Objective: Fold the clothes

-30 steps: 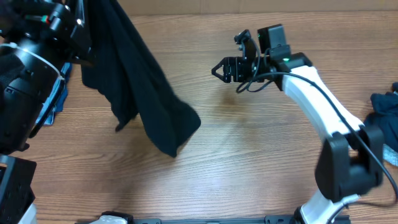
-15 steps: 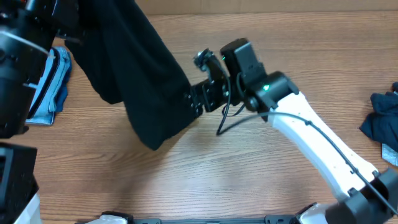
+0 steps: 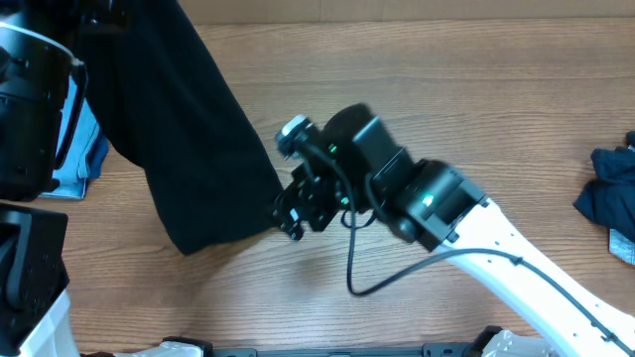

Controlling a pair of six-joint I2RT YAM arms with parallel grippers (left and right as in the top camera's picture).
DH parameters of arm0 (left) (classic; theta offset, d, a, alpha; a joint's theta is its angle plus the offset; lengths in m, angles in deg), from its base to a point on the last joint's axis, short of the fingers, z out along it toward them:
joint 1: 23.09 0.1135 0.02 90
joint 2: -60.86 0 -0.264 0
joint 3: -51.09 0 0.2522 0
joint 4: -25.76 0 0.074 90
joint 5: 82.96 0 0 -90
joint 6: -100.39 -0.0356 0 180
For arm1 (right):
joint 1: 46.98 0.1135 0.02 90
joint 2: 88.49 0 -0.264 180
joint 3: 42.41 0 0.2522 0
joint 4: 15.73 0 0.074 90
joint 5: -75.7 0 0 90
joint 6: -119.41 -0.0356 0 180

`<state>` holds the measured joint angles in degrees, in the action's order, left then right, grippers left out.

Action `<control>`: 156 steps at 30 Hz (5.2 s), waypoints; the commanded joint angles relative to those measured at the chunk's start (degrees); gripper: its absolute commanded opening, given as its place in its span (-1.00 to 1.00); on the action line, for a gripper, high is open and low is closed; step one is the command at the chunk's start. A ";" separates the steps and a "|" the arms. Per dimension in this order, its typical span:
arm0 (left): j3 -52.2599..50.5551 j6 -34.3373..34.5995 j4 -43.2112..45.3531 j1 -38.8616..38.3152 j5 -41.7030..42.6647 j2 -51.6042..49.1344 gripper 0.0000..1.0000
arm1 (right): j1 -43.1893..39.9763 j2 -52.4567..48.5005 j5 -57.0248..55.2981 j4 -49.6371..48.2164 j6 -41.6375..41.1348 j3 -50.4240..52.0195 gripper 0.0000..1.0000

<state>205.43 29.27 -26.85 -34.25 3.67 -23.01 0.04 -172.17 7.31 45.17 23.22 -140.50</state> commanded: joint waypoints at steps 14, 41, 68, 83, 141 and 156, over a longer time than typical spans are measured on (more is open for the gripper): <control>0.70 -4.81 5.11 -9.38 -25.49 -4.46 -0.92 | 3.06 -2.27 -11.17 0.11 -1.49 -0.61 0.99; 0.72 -23.63 24.50 -21.16 -47.67 -8.22 -0.92 | 3.13 -6.88 -21.99 -6.03 -3.91 1.36 0.78; 2.36 -24.24 27.54 -23.06 -49.53 -7.65 -0.92 | 3.10 -6.99 -21.31 -16.24 -5.42 7.19 0.79; 5.46 -26.88 27.52 -23.43 -49.92 -7.56 -0.92 | 3.10 -7.85 -18.43 -19.78 -6.03 7.19 -0.56; 5.40 0.87 -28.72 -6.43 -38.56 -16.98 0.18 | -16.83 10.34 -33.31 -9.73 2.84 -5.42 -0.92; 5.31 -19.21 -38.91 -6.49 13.07 -17.55 0.14 | -16.85 10.32 -37.94 -11.93 6.05 -8.44 -0.92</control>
<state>209.89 18.91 -64.08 -40.94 -0.59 -40.10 -16.59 -162.53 -28.56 34.83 27.54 -146.82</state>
